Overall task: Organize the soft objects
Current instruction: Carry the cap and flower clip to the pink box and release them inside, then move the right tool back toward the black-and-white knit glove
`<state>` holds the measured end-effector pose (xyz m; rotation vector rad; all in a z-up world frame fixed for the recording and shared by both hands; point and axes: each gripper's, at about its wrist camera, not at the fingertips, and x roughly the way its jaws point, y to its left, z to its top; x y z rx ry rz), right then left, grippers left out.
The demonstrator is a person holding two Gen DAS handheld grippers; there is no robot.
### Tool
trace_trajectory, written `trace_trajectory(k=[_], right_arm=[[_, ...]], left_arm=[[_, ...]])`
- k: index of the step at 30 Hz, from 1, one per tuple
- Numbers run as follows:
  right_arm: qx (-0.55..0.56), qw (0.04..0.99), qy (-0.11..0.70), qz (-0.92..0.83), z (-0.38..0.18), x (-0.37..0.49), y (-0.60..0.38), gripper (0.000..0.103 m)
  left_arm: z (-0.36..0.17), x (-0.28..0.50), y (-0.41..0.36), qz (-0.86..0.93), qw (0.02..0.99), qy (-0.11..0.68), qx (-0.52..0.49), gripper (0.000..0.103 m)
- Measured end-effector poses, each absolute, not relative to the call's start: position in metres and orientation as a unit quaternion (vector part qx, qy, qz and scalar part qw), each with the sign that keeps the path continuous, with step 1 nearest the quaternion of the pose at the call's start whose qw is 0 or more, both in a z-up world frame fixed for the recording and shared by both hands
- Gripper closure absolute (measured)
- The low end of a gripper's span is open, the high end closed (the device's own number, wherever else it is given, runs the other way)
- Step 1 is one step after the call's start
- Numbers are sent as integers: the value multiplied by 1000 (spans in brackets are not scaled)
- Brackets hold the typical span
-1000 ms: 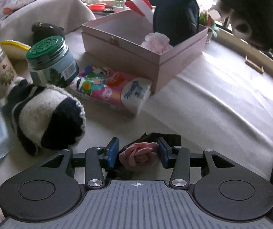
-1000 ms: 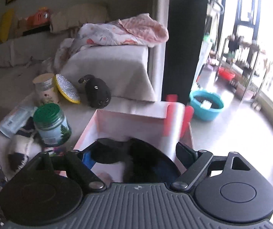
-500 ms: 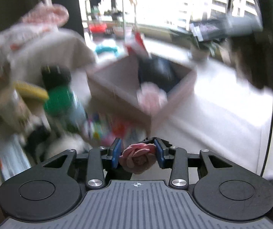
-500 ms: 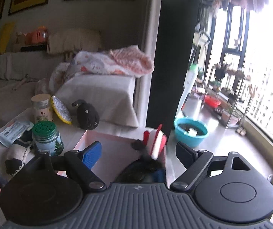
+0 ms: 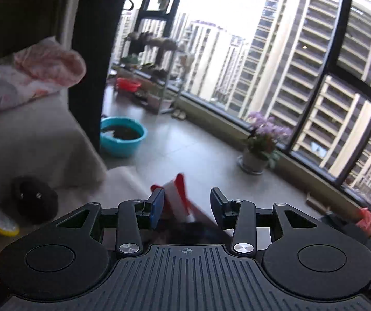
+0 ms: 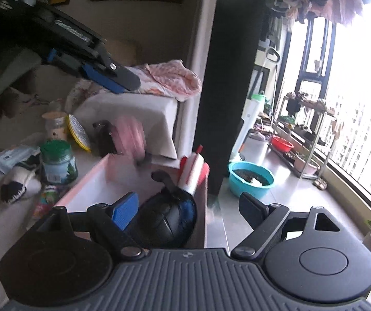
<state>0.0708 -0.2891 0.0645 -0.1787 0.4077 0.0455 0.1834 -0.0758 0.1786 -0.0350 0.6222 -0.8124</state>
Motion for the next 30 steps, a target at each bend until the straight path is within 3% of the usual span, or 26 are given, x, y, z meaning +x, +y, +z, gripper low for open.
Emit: trace_trajectory(k=[8,15,20,26,30], right_arm=[[-84,971,222,17,51,78,-298,18],[-89,969,222,61,53,88,-268,18],[-123,962,220,106,59,97,-224,18],[-132,949,231,171,65,109,-162,18],[-129,937,243,215,58,112,-121,18]], left_arm=[[158,186,-15,-317,889,330,8,59],[146,178,111,-160,931,327,-23,59],[110,174,172,-59,927,367,-39,60],[60,178,182,-58,917,392,-46,60],[53,168,176,-69,921,383,-24,60]])
